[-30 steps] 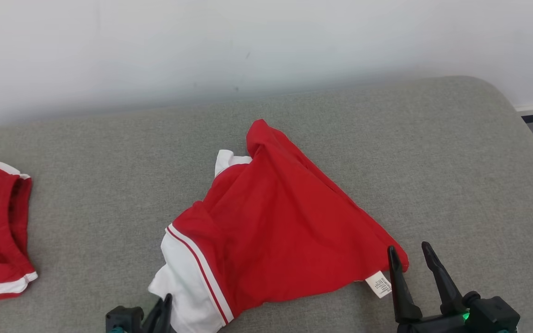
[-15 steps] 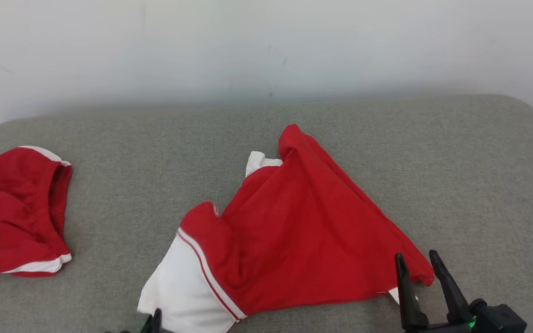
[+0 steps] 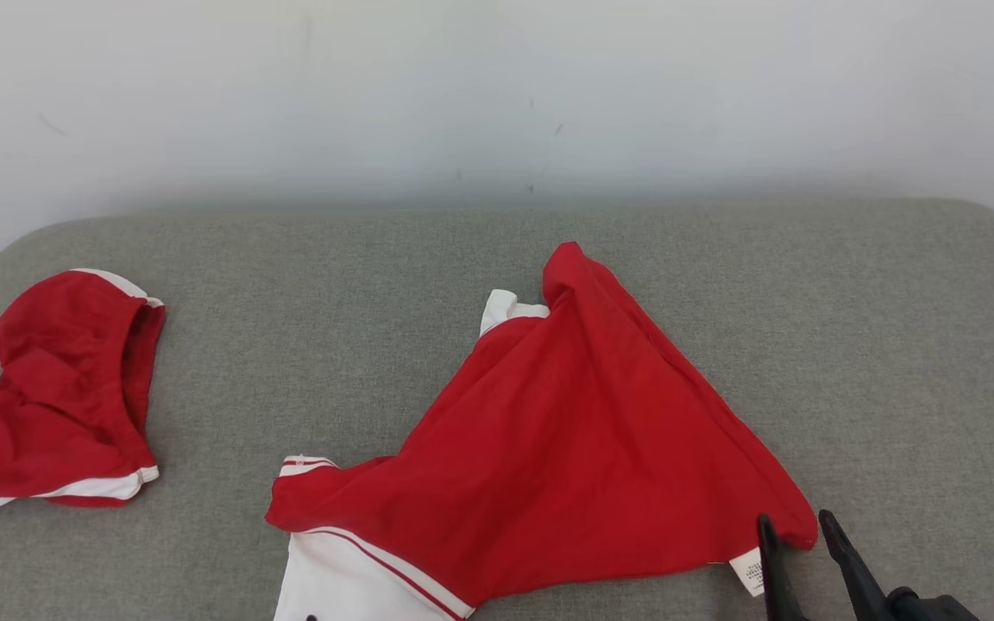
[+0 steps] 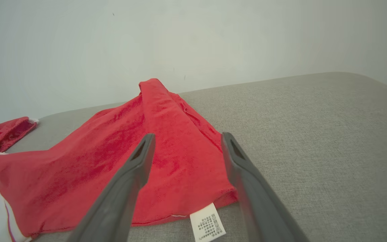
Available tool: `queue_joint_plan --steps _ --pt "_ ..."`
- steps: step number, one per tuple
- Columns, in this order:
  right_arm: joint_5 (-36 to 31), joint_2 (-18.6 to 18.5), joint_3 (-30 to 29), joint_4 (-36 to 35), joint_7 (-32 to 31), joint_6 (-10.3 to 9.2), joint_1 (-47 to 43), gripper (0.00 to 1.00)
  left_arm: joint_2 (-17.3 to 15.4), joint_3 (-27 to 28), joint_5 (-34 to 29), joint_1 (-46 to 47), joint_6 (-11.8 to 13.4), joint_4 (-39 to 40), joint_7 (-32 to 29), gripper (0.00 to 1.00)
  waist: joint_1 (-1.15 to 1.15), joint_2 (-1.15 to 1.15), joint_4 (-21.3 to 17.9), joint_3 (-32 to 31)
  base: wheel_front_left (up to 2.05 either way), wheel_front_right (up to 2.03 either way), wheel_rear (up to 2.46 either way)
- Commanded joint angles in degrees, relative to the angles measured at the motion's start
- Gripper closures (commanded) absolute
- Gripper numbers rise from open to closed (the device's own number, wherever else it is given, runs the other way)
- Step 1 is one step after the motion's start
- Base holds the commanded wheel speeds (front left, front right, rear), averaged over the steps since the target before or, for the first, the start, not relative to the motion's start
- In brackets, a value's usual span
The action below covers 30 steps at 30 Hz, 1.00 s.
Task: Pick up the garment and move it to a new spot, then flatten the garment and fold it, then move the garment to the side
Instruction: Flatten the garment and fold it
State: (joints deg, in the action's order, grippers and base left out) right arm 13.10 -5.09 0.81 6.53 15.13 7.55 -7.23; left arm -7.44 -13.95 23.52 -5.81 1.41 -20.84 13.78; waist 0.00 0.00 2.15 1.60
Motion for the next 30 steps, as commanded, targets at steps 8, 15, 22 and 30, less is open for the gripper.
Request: queue_joint_plan --steps 8,15,22,30 --pt "0.52 -3.81 -2.09 7.06 0.01 -0.14 -0.41 0.0 -3.31 1.14 -1.0 -0.35 -0.08 2.19 -1.26 0.0 0.0 0.0 -0.22 -0.17 0.0 0.0 0.0" --pt "1.91 -6.85 -0.38 14.58 0.01 -0.14 4.47 0.0 -3.63 0.14 -0.16 1.5 -1.82 -2.59 -3.01 0.0 0.0 0.0 -1.69 0.86 0.0 0.0 0.0" --pt "3.19 -8.93 1.45 20.13 0.01 -0.14 8.94 0.0 -2.58 -0.97 0.67 2.9 -2.97 -6.43 -3.1 0.0 0.0 0.0 -1.55 1.78 0.0 0.0 0.0" --pt "5.44 -9.85 5.4 27.86 0.01 -0.14 13.65 0.0 -2.11 -1.54 2.01 5.8 -4.45 -11.7 -3.98 0.0 0.0 0.0 -0.97 2.33 0.0 0.0 0.0"
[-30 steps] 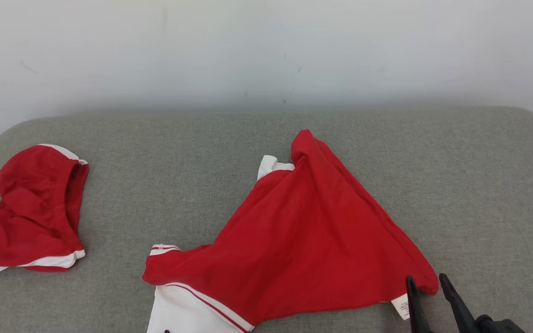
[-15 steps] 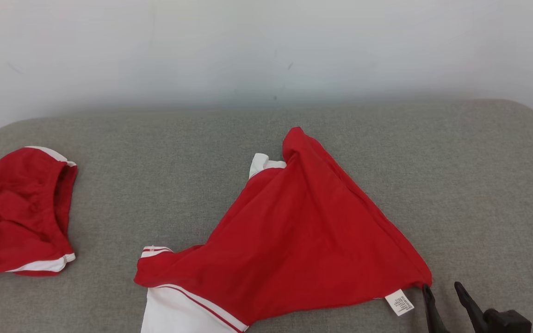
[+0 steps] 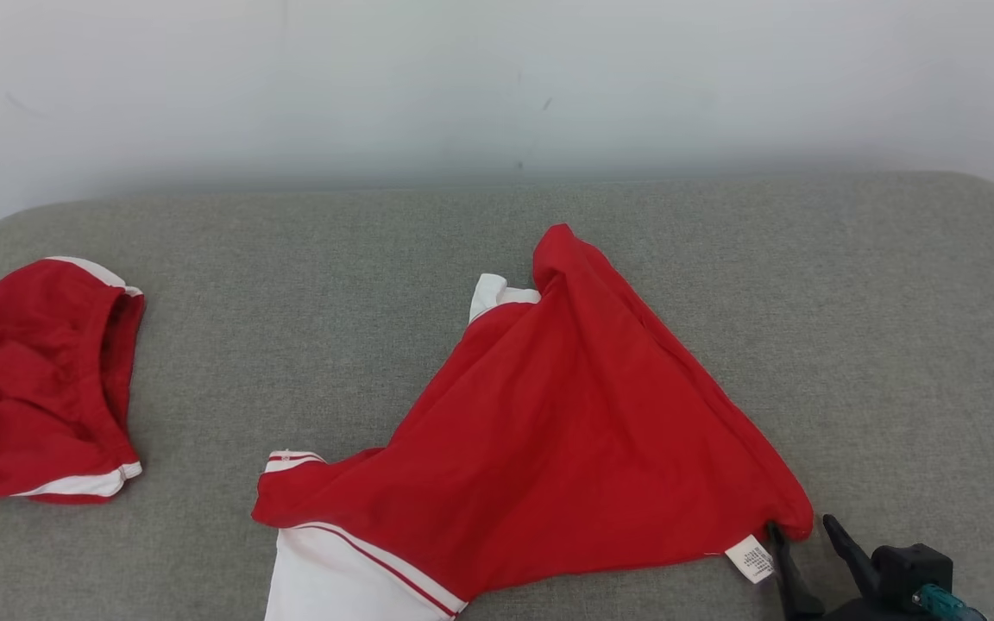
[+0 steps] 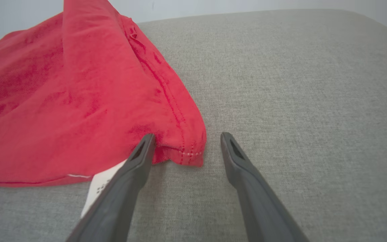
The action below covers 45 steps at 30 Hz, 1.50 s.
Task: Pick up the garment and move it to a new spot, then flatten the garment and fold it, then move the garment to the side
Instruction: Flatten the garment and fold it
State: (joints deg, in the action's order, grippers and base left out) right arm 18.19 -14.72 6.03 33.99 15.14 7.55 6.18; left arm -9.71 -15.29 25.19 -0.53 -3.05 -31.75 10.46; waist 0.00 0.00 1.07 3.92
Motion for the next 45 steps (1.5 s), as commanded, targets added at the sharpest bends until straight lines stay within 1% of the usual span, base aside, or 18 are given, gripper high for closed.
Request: queue_joint_plan --steps 1,2,3,4,5,7,10,13,16,21,24,28,29,32,35,37,40,45 --pt "0.79 -0.12 0.66 1.41 -0.01 -0.14 0.81 0.0 0.47 -0.32 0.65 1.14 -0.43 -1.7 -0.7 0.0 0.0 0.0 0.21 0.04 0.0 0.0 0.0" --pt "1.33 -0.09 0.92 2.2 -0.01 -0.14 1.34 0.13 1.13 -0.16 1.65 1.68 -0.72 -2.64 -0.66 0.0 0.0 0.0 0.39 0.01 0.0 0.0 0.0" --pt "1.7 -0.11 1.19 2.91 -0.01 -0.14 1.89 0.52 1.59 -0.38 1.92 2.15 -1.17 -4.05 -1.35 0.09 0.0 0.0 0.47 0.0 0.0 0.0 0.0" --pt "2.02 -0.09 1.45 3.58 -0.01 -0.14 2.29 0.81 1.77 -0.84 2.0 2.57 -1.71 -5.43 -1.85 0.78 0.0 0.0 0.52 -0.07 0.0 0.0 0.0" --pt "2.29 -0.07 1.68 4.03 -0.01 -0.14 2.42 1.0 2.34 -1.06 2.73 2.97 -2.2 -6.53 -1.93 1.0 0.0 0.0 0.57 -0.19 0.0 0.0 0.0" --pt "2.59 -0.19 1.8 3.58 -0.01 -0.14 2.71 1.0 2.8 -2.09 2.68 3.73 -3.0 -8.58 -1.5 1.0 0.0 0.0 0.47 -0.45 0.0 0.0 0.0" --pt "2.77 -0.15 1.51 2.39 0.0 -0.14 2.11 1.0 3.27 -1.49 4.35 3.82 -3.43 -9.9 0.35 1.0 0.0 0.0 0.23 -0.86 0.0 0.0 0.0" --pt "2.99 -0.5 0.8 -0.18 -0.01 -0.14 0.54 1.0 3.22 -1.2 4.47 3.08 -3.61 -8.84 2.35 1.0 0.0 0.0 0.24 -1.15 0.0 0.0 0.0" --pt "3.14 -0.55 -0.17 -4.49 0.0 -0.14 -1.87 1.0 2.76 -0.01 4.03 2.22 -2.9 -4.87 4.04 1.0 0.0 0.0 0.58 -1.14 0.0 0.0 0.0" --pt "3.79 -1.03 -0.41 -11.44 -0.01 -0.14 -4.78 1.0 1.32 1.83 3.15 0.85 -1.7 4.97 4.62 1.0 0.0 0.0 0.58 -0.78 0.0 0.0 0.0" --pt "4.39 -1.28 -0.06 -13.1 -0.01 -0.14 -3.99 1.0 0.45 1.95 2.48 1.77 -1.48 8.87 4.56 1.0 0.0 0.0 0.21 -0.52 0.0 0.0 0.0" --pt "6.19 -2.42 1.92 -16.07 -0.01 -0.14 0.71 1.0 -1.33 1.92 1.86 6.79 -1.21 17.36 1.17 1.0 0.0 0.0 -0.67 0.63 0.0 0.0 0.0" --pt "6.74 -2.94 2.56 -16.56 -0.11 -0.14 2.39 1.0 -1.61 2.05 2.36 8.65 -1.44 19.37 -0.21 1.0 0.0 0.0 -0.89 1.14 0.0 0.0 0.0" --pt "8.83 -4.86 3.76 -17.39 -1.64 -0.14 9.24 1.0 -4.23 1.92 2.69 16.39 -2.43 23.92 -5.06 1.0 0.0 0.0 -1.75 3.57 0.0 0.0 0.0" --pt "11.06 -6.24 4.47 -17.05 -3.78 -0.14 17.81 1.0 -5.06 2.08 6.19 26.19 -3.47 25.34 -10.17 1.0 0.0 0.0 -2.43 7.12 0.0 0.0 0.0" --pt "13.58 -7.17 4.16 -16.09 -5.63 -0.14 24.4 1.0 -4.6 2.91 10.83 33.93 -3.95 24.29 -14.13 1.0 0.0 0.0 -2.73 10.07 0.0 0.0 0.0" --pt "17.09 -8.36 3.84 -14.35 -8.98 -0.14 35.06 1.0 -5.88 3.34 13.35 47.33 -4.13 21.11 -18.72 1.0 0.0 0.0 -3.08 15.18 0.0 0.0 0.0" --pt "22.13 -8.08 2.5 -9.67 -15.36 -0.14 55.31 1.0 -7.21 2.92 13.36 71.1 -4.42 12.47 -22.68 1.0 0.0 0.0 -4.35 24.12 0.0 0.0 0.0"
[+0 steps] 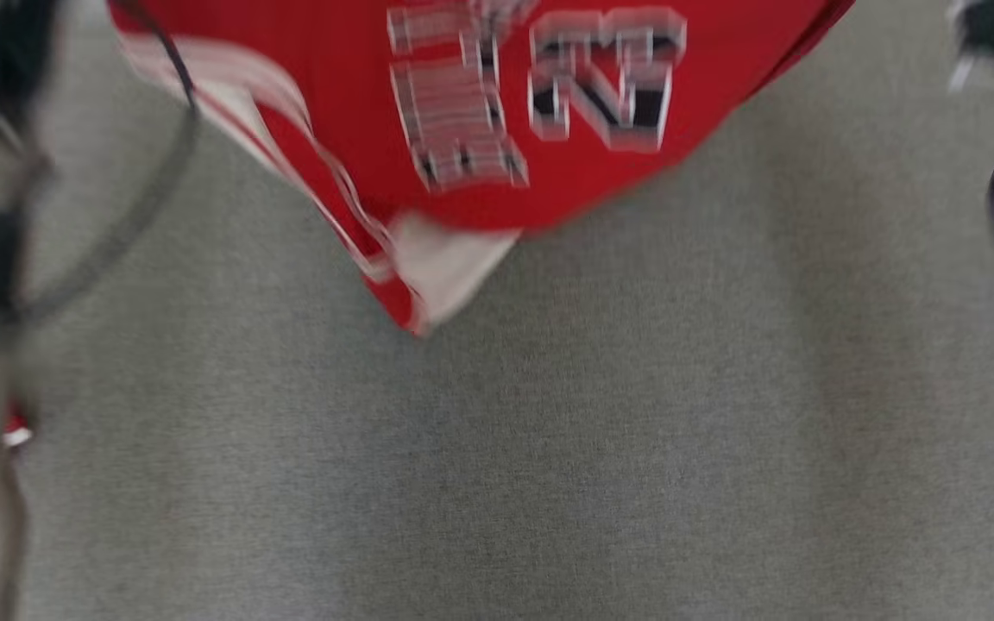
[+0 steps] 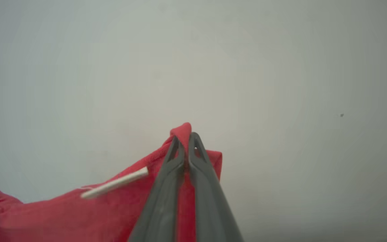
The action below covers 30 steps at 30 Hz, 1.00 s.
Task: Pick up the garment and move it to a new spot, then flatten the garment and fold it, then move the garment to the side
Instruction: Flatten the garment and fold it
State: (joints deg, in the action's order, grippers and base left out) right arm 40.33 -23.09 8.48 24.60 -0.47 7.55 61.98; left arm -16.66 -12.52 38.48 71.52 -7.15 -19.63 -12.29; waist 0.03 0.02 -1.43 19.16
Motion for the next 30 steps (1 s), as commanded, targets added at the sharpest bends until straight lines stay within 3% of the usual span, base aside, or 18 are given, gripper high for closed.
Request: queue_joint_plan --steps 1,3,8,15,20,26,30 --pt "0.29 0.5 0.23 0.86 -0.57 -0.14 3.69 1.0 -0.73 0.12 -0.68 3.89 -0.34 -1.63 0.17 1.0 -0.03 -0.02 -2.24 10.34 0.0 0.0 0.0" --pt "1.08 1.76 -0.1 3.49 -1.77 -0.14 12.05 1.0 -1.78 -0.04 -2.46 13.43 -0.38 -5.87 0.48 1.0 -0.03 -0.02 -3.37 13.21 0.0 0.0 0.0" --pt "-0.14 3.9 -0.53 11.29 -2.2 -0.14 29.55 1.0 -0.91 -1.67 -5.05 31.29 -0.45 -15.17 3.23 1.0 -0.03 -0.02 -4.69 18.07 0.0 0.0 0.0" --pt "-6.55 3.21 2.01 21.12 -0.56 -0.14 45.05 1.0 -0.8 -5.97 -6.16 46.52 -0.27 -25.53 7.75 1.0 -0.03 -0.02 -4.66 20.24 0.0 0.0 0.0" --pt "-9.7 2.53 3.9 26.34 0.21 -0.14 51.45 1.0 -0.78 -8.16 -5.86 52.08 -0.28 -30.68 10.31 1.0 -0.03 -0.02 -4.41 21.34 0.0 0.0 0.0" --pt "-8.56 2.8 4.71 29.96 1.47 -0.14 54.33 1.0 -0.12 -11.25 -3.87 53.02 -0.28 -33.14 11.61 1.0 -0.03 -0.02 -3.73 22.65 0.0 0.0 0.0" --pt "-4.28 2.56 7.34 29.25 2.2 -0.14 51.88 1.0 0.57 -12.48 2.62 49.23 -0.29 -32.62 12.28 1.0 -0.03 -0.02 -3.63 22.77 0.0 0.0 0.0"
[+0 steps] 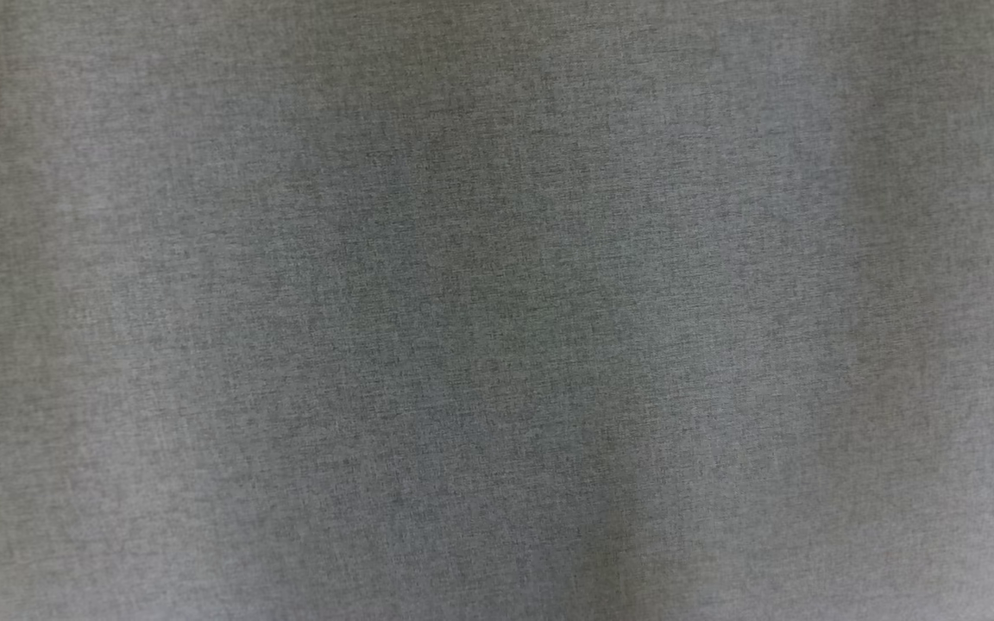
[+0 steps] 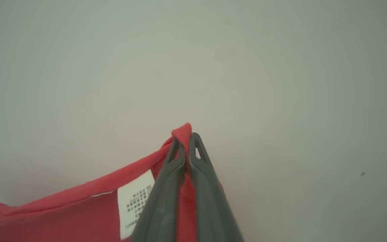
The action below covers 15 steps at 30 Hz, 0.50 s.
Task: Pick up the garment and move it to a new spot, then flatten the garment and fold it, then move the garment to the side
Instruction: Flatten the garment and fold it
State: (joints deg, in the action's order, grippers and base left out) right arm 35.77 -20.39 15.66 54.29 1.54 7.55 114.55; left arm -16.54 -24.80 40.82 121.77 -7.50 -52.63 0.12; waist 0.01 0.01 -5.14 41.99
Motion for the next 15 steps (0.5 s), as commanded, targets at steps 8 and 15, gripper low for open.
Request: queue_joint_plan --steps 8,15 --pt "9.45 -5.12 8.09 -10.83 1.8 -0.14 -15.86 1.0 -4.41 -5.26 7.42 -15.14 0.09 11.91 2.79 1.0 -0.01 -0.01 0.38 -4.66 0.0 0.0 0.0" --pt "18.59 -10.53 10.59 -24.06 2.38 -0.14 -35.0 1.0 -10.76 -5.43 10.84 -35.13 1.7 25.3 4.6 1.0 -0.01 -0.01 0.04 -11.69 0.0 0.0 0.0"
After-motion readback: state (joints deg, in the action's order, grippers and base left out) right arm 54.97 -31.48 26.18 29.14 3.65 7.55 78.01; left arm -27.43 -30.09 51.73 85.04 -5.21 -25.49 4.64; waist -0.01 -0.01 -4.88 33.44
